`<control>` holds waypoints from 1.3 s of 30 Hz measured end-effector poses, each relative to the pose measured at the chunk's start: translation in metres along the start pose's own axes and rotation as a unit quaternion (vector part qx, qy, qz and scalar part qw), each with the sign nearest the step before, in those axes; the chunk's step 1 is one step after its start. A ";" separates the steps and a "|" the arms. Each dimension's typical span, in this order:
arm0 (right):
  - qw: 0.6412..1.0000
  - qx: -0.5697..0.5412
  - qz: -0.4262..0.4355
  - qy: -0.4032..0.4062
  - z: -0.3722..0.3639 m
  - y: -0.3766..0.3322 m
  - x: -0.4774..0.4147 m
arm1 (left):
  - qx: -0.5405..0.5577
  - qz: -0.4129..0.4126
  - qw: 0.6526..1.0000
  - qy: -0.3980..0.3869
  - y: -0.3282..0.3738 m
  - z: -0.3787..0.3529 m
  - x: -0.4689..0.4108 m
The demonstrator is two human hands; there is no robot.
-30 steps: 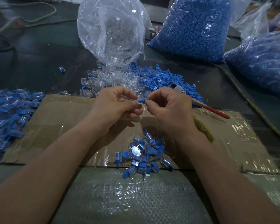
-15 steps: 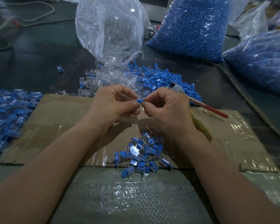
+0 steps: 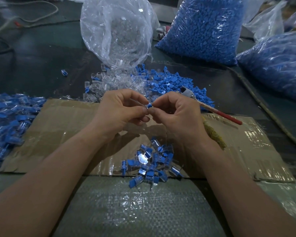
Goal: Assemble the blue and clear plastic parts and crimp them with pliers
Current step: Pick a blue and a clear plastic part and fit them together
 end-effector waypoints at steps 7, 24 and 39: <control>0.999 -0.030 -0.028 -0.027 -0.002 0.008 -0.001 | 0.008 0.002 1.000 -0.003 -0.001 0.001 0.000; 0.994 -0.092 -0.002 -0.055 -0.005 0.001 0.002 | 0.051 0.041 0.998 0.001 -0.007 0.002 -0.001; 0.995 -0.081 0.037 -0.034 0.001 -0.002 0.001 | 0.096 0.050 0.993 -0.049 -0.009 -0.002 -0.003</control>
Point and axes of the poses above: each hand's wrist, its own x-axis away from the middle knuckle, its own z-axis out of the back of the hand, y = z × x, the point moved 7 cm from there along -x, towards the middle knuckle, and after that the axes turned 15 degrees about -x, right-handed, at the moved point
